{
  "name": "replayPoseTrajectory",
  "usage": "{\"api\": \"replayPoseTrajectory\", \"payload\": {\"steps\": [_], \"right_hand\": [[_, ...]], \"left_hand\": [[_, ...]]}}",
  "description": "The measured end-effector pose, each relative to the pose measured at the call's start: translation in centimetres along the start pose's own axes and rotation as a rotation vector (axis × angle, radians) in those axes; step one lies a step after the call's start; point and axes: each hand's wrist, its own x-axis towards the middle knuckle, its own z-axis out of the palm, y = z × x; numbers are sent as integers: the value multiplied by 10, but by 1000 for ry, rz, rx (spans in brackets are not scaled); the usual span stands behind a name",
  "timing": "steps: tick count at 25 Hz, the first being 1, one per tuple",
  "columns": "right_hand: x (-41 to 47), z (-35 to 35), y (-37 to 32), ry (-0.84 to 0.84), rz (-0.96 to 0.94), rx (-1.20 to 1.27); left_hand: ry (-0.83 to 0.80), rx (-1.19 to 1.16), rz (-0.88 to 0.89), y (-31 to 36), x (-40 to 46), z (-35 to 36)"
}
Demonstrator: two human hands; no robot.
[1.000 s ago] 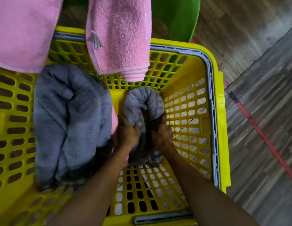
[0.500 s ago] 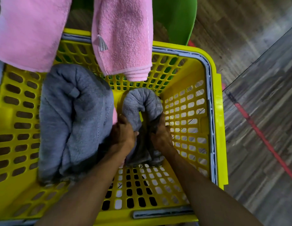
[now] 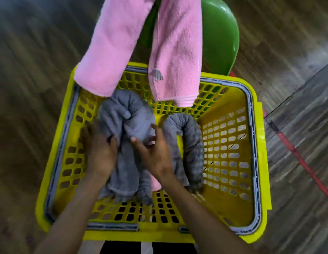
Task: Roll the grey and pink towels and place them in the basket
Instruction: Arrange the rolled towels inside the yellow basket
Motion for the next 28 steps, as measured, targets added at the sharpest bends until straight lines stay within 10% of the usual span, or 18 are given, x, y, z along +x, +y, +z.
{"api": "replayPoseTrajectory", "payload": {"steps": [6, 16, 23, 28], "right_hand": [[-4, 23, -4, 24, -3, -55], [12, -130, 62, 248, -8, -203], [49, -118, 109, 40, 239, -332], [23, -93, 66, 316, -90, -488]], "left_hand": [[-123, -12, -47, 0, 10, 7], [-268, -157, -13, 124, -37, 60], [-388, -100, -153, 101, -48, 128], [-152, -95, 56, 63, -18, 79]]}}
